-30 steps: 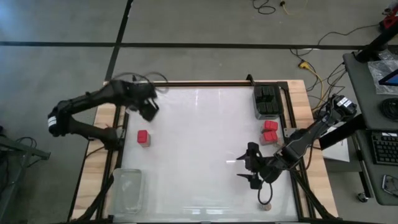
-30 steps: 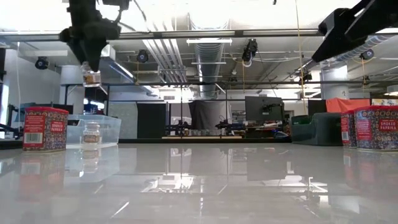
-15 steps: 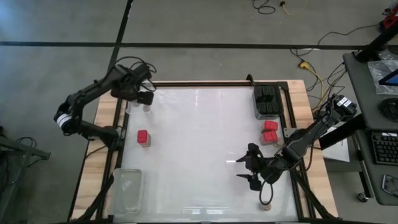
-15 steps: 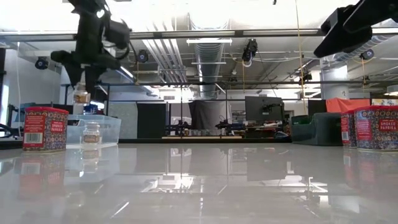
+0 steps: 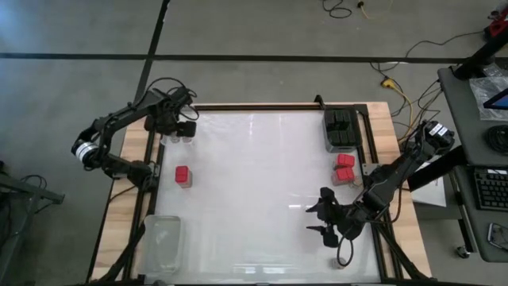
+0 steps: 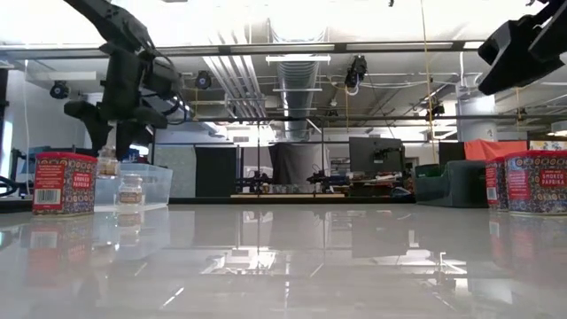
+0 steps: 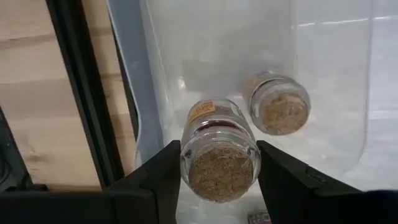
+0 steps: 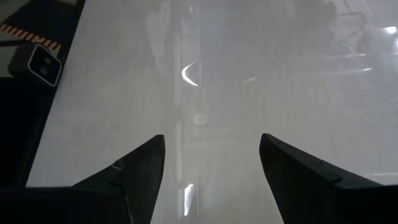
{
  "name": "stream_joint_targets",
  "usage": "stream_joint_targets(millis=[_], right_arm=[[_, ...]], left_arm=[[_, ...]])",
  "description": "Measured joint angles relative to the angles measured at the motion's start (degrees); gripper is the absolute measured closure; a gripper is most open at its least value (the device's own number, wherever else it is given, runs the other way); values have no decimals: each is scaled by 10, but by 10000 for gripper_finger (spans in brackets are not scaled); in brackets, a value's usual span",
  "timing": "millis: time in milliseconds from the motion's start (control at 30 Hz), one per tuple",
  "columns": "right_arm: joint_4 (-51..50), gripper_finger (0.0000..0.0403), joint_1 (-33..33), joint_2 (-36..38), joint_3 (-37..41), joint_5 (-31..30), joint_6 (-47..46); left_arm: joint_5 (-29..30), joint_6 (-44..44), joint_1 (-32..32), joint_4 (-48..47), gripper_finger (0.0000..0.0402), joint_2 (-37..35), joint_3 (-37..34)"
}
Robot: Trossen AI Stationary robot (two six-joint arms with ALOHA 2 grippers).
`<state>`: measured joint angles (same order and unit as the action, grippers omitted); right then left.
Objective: Sort spices by type
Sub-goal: Put the brown seasoning bottle into the transparent bin
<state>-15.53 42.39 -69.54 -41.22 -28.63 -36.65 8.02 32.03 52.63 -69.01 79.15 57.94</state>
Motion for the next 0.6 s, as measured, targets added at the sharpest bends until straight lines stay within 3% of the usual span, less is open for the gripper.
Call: stream_joint_targets(millis=[600], right_arm=[[0, 131, 0, 0, 5, -28, 14]], left_arm=[[-15, 41, 14, 54, 239, 1, -64]])
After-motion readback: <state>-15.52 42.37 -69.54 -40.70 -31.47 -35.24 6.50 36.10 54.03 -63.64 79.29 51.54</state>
